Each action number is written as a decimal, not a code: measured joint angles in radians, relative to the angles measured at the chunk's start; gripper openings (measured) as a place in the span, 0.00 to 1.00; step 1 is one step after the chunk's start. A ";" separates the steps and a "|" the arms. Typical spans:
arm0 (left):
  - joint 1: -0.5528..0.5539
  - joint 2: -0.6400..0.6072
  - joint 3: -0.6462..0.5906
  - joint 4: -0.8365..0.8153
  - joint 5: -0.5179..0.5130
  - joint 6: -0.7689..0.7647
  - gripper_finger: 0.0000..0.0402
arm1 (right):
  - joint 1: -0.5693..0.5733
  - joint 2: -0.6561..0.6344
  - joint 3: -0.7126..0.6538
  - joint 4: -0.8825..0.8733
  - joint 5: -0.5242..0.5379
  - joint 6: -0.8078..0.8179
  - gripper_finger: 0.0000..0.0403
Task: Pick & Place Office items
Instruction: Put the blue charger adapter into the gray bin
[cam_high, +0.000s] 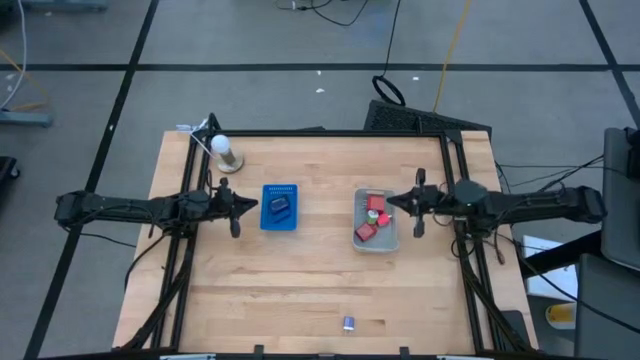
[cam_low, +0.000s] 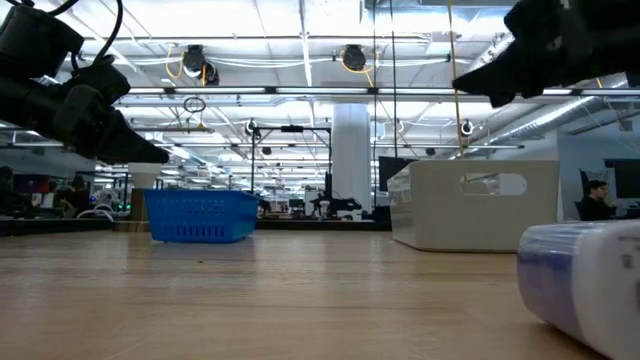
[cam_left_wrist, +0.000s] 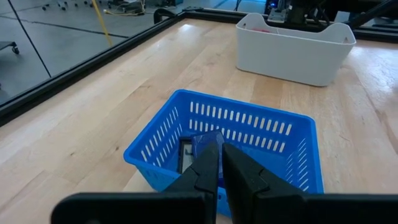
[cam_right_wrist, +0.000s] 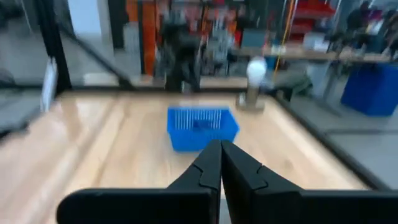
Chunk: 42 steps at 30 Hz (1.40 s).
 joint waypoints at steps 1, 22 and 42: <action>0.000 0.000 0.000 0.000 0.005 0.001 0.05 | 0.007 0.018 0.014 0.004 -0.001 -0.007 0.00; 0.000 0.000 -0.001 0.011 0.027 -0.048 0.05 | 0.285 0.487 0.336 -0.127 -0.001 -0.091 0.00; -0.003 0.000 -0.001 0.012 0.067 -0.290 0.05 | 0.481 1.019 0.830 -0.312 0.000 0.012 0.25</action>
